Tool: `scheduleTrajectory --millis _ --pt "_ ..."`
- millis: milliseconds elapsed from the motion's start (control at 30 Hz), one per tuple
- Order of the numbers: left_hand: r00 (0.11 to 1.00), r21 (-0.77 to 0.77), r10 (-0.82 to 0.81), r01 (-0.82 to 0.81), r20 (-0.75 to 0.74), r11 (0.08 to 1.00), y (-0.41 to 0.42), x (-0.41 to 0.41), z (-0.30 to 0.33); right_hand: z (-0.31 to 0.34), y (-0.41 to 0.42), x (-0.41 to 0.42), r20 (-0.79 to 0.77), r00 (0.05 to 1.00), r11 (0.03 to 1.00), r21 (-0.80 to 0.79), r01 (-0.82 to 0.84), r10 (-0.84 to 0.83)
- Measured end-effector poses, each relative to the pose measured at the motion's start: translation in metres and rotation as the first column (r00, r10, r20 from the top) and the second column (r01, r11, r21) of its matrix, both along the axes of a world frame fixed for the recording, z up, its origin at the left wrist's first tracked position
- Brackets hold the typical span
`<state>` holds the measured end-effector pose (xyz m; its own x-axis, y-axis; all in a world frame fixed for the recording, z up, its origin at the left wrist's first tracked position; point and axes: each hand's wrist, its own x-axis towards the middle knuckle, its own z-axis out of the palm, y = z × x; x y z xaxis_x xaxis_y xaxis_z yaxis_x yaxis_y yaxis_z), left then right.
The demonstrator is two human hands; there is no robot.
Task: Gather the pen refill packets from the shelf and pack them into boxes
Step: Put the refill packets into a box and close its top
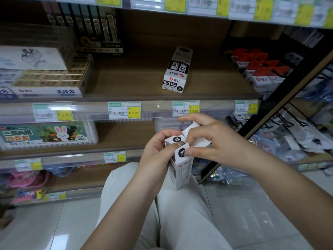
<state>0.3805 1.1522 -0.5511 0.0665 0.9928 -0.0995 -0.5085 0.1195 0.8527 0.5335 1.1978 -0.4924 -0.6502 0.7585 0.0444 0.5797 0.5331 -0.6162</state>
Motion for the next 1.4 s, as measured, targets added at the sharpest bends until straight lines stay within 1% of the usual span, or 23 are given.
scheduleTrajectory --millis 67,167,267,367,433,533,633,700,833,933,1033,1167,1300,1400 --pt "1.000 0.014 -0.016 0.016 -0.003 1.000 0.000 -0.001 0.000 0.004 0.000 0.001 0.022 1.000 0.999 -0.034 -0.007 0.008" --pt "0.999 0.018 -0.039 0.039 -0.006 0.999 0.000 -0.004 0.001 0.004 0.000 0.001 0.021 1.000 0.999 -0.034 0.005 -0.004" --pt "0.998 0.026 -0.057 0.058 -0.010 0.998 0.001 -0.005 0.000 0.000 -0.002 0.001 -0.032 0.998 0.998 -0.045 0.054 -0.055" --pt "0.998 0.026 -0.051 0.051 -0.023 0.998 0.003 -0.005 -0.001 -0.005 -0.007 -0.001 -0.095 0.985 0.989 -0.041 0.140 -0.143" --pt "0.999 0.028 -0.029 0.030 -0.042 0.999 0.005 -0.005 -0.001 -0.009 -0.011 -0.001 -0.148 0.966 0.977 -0.007 0.212 -0.210" --pt "0.992 0.059 0.036 -0.029 -0.118 0.998 0.007 -0.002 -0.002 -0.014 -0.017 -0.003 -0.199 0.940 0.955 0.049 0.293 -0.278" --pt "0.979 0.107 0.123 -0.106 -0.164 0.989 0.009 0.000 -0.004 -0.016 -0.021 -0.006 -0.204 0.939 0.954 0.060 0.295 -0.277" --pt "0.974 0.124 0.146 -0.125 -0.173 0.984 0.010 0.001 -0.004 -0.015 -0.021 -0.007 -0.202 0.935 0.949 0.065 0.308 -0.290" --pt "0.971 0.112 0.156 -0.137 -0.182 0.984 0.014 0.002 -0.001 -0.019 -0.022 -0.010 -0.238 0.914 0.926 0.108 0.362 -0.329" --pt "0.961 0.102 0.192 -0.175 -0.198 0.979 0.018 0.003 0.001 -0.027 -0.026 -0.018 -0.275 0.900 0.897 0.197 0.396 -0.337" --pt "0.942 0.116 0.242 -0.220 -0.231 0.969 0.022 0.007 0.003 -0.034 -0.031 -0.026 -0.282 0.889 0.881 0.208 0.425 -0.362" --pt "0.915 0.138 0.299 -0.271 -0.269 0.953 0.027 0.010 0.000 -0.041 -0.030 -0.030 -0.306 0.858 0.834 0.250 0.491 -0.413" --pt "0.900 0.149 0.343 -0.313 -0.268 0.938 0.030 0.012 -0.002 -0.048 -0.029 -0.035 -0.329 0.847 0.802 0.305 0.514 -0.417" --pt "0.888 0.150 0.372 -0.343 -0.269 0.927 0.032 0.012 -0.004 -0.052 -0.027 -0.039 -0.351 0.835 0.796 0.296 0.528 -0.424"
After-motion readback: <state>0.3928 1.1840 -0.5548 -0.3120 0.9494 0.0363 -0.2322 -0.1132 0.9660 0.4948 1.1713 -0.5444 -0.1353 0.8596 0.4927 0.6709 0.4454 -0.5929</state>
